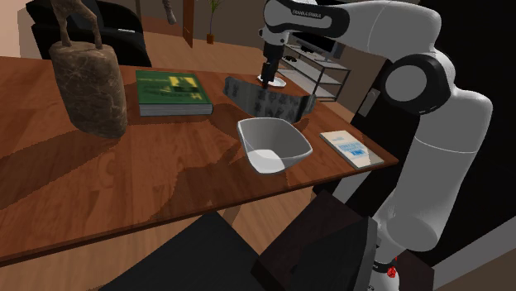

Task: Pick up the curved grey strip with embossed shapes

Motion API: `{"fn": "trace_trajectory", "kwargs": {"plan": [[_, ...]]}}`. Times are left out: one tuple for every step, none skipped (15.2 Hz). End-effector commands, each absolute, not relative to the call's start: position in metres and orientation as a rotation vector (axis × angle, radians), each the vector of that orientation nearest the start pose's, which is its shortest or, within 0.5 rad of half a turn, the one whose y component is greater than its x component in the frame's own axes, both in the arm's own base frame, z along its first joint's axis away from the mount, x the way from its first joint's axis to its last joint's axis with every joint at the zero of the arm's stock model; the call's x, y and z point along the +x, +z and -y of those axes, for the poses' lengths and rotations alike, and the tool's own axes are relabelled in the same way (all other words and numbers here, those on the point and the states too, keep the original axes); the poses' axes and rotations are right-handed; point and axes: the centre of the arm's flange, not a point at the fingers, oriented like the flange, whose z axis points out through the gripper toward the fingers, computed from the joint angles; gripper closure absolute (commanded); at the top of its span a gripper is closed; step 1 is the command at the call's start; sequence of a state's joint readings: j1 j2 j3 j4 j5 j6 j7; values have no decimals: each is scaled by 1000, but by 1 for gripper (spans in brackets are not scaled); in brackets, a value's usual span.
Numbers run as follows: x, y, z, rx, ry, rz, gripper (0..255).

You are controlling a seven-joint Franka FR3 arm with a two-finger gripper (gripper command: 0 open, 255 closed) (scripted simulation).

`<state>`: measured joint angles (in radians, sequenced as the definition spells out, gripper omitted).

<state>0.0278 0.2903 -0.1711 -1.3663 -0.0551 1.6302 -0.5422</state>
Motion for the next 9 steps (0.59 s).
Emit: {"fn": "trace_trajectory", "kwargs": {"plan": [[649, 545, 82, -3158, 91, 678, 0], [649, 540, 82, -3158, 91, 678, 0], [649, 535, 82, -3158, 91, 678, 0], [649, 530, 82, -3158, 91, 678, 0], [649, 524, 82, -3158, 91, 678, 0], [649, 519, 82, -3158, 91, 678, 0], [649, 511, 82, -3158, 91, 678, 0], [649, 511, 82, -3158, 91, 678, 0], [649, 511, 82, -3158, 91, 678, 0]]}}
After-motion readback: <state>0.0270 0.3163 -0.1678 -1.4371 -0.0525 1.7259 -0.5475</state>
